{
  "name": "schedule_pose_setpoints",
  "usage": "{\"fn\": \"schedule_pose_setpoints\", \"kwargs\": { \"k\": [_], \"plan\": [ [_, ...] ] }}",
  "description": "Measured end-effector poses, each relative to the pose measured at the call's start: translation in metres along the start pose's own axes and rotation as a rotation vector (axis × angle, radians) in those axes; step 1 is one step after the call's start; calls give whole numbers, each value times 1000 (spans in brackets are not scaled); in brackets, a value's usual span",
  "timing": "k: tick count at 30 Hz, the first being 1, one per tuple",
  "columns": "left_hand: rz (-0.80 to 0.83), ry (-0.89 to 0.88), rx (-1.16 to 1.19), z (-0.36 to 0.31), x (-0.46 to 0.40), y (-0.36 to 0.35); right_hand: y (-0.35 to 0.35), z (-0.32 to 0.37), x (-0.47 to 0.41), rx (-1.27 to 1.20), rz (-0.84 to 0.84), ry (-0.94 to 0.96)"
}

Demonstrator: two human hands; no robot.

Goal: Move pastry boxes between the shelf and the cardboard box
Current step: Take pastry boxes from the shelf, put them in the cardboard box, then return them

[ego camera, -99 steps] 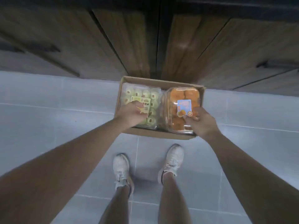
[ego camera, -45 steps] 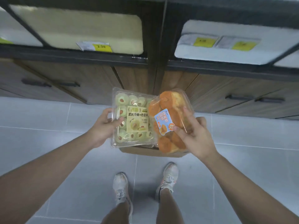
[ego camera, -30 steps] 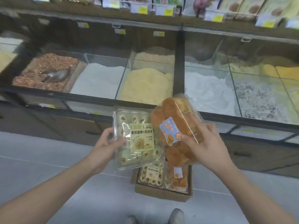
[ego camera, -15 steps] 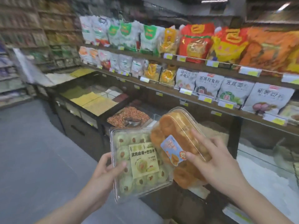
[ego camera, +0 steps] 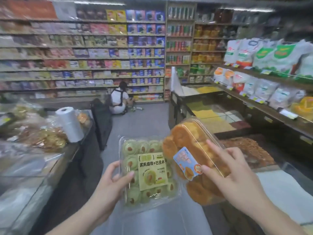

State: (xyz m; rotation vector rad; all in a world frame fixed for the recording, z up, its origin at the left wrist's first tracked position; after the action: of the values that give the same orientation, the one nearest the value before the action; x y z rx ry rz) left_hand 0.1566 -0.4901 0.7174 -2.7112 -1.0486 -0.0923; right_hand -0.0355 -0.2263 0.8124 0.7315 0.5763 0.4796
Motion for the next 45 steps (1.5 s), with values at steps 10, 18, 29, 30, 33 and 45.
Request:
{"fn": "schedule_pose_setpoints", "kwargs": {
  "k": [10, 18, 29, 30, 33, 45],
  "plan": [
    [-459, -171, 169, -48, 96, 237, -165, 204, -38, -180, 265, 346],
    [-786, -245, 207, -65, 183, 430, -312, 387, -29, -297, 443, 586],
    [-1184, -357, 212, -96, 318, 585, -460, 585, 14, -475, 722, 881],
    [-1213, -366, 215, -97, 324, 594, -471, 597, 14, -491, 741, 905],
    [-1269, -385, 218, -103, 328, 614, -501, 630, 7, -561, 779, 940],
    [-1496, -444, 271, -112, 217, 694, -651, 737, -102, -672, 994, 1032]
  ]
}}
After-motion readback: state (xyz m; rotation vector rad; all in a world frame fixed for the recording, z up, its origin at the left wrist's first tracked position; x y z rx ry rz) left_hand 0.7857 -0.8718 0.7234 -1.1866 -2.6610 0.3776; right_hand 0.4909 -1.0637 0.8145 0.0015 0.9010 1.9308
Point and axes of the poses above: each hand's wrist, its own x-axis away from the middle knuckle, its own y-axis out of the back of the hand, z = x × y, the point moved 5 cm from there along -x, towards the middle knuckle
